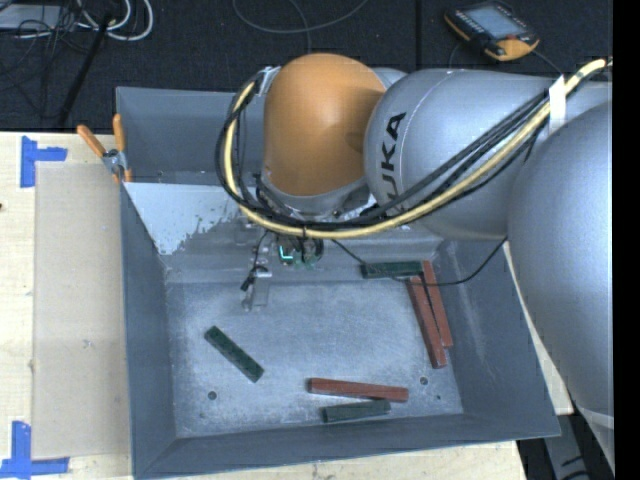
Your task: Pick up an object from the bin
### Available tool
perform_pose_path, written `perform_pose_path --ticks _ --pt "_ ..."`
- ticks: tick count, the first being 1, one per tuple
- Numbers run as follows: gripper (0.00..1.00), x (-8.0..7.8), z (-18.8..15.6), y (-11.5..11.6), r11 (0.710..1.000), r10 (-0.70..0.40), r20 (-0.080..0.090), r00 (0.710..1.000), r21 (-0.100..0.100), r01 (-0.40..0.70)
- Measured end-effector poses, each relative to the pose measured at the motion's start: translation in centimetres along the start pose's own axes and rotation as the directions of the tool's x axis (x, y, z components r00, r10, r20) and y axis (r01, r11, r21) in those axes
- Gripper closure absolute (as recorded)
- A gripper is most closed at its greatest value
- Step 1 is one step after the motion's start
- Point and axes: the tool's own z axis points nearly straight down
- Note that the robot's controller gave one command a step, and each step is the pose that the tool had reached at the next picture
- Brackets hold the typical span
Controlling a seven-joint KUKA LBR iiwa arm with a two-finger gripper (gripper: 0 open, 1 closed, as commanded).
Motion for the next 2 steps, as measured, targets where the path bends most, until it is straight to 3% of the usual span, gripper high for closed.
perform_pose_path --ticks 1,2 --pt "0.0 -0.2 -0.4 -0.1 1.0 0.003 0.007 1.0 -0.001 -0.003" --pt "0.0 -0.1 3.8 0.0 0.998 -0.062 0.013 0.998 -0.001 0.062"
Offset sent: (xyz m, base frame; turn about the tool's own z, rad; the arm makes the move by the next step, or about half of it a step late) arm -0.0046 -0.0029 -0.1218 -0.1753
